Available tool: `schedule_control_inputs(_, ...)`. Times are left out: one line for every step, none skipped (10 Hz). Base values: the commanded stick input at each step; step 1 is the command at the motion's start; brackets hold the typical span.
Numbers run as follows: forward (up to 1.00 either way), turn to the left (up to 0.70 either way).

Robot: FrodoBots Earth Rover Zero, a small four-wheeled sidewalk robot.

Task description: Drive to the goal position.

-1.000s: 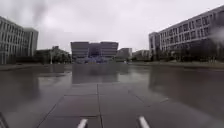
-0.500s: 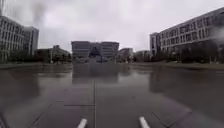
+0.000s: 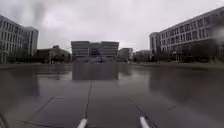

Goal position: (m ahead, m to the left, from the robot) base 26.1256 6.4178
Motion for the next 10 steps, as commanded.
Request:
schedule_control_inputs(1.00, 0.03)
schedule_control_inputs(1.00, 0.03)
schedule_control_inputs(1.00, 0.23)
schedule_control_inputs(1.00, 0.37)
schedule_control_inputs(1.00, 0.40)
schedule_control_inputs(1.00, 0.40)
schedule_control_inputs(1.00, 0.40)
schedule_control_inputs(1.00, 0.36)
schedule_control_inputs(1.00, 0.22)
schedule_control_inputs(1.00, 0.00)
